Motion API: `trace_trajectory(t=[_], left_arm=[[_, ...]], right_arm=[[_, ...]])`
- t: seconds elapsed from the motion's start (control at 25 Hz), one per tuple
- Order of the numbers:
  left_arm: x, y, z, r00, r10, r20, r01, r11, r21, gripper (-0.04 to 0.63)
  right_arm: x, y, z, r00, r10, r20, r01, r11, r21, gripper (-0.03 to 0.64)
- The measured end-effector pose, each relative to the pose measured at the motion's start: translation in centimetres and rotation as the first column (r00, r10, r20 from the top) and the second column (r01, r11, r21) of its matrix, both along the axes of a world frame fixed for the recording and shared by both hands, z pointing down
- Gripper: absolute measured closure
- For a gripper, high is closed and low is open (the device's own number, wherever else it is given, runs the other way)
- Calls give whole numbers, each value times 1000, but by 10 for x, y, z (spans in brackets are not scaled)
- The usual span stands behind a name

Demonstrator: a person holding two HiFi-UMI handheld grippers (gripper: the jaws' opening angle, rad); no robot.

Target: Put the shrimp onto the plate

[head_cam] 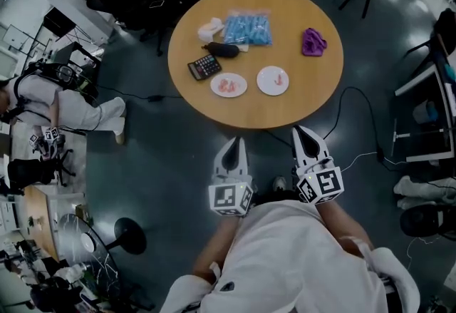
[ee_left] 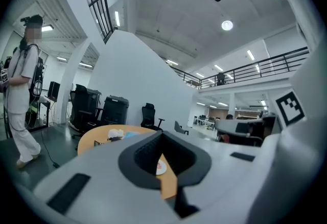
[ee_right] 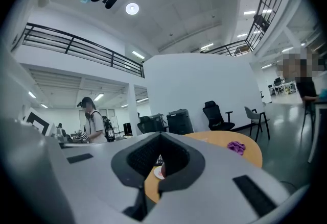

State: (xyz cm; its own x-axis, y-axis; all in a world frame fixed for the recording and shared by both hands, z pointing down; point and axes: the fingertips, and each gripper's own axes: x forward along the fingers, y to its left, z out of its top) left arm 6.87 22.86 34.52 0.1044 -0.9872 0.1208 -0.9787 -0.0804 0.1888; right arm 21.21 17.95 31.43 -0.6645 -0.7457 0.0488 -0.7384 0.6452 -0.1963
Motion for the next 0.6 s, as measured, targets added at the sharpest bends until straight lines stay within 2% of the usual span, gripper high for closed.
trace_trajectory(t=[0.36, 0.6], left_arm=[[4, -31, 32, 999, -31, 31, 33, 998, -60, 589], [-15, -70, 61, 997, -29, 67, 36, 994, -107, 589]], right_arm=[[11, -25, 3, 1000, -31, -4, 31, 999, 6, 601], [2, -60, 24, 999, -32, -16, 32, 999, -22, 601]])
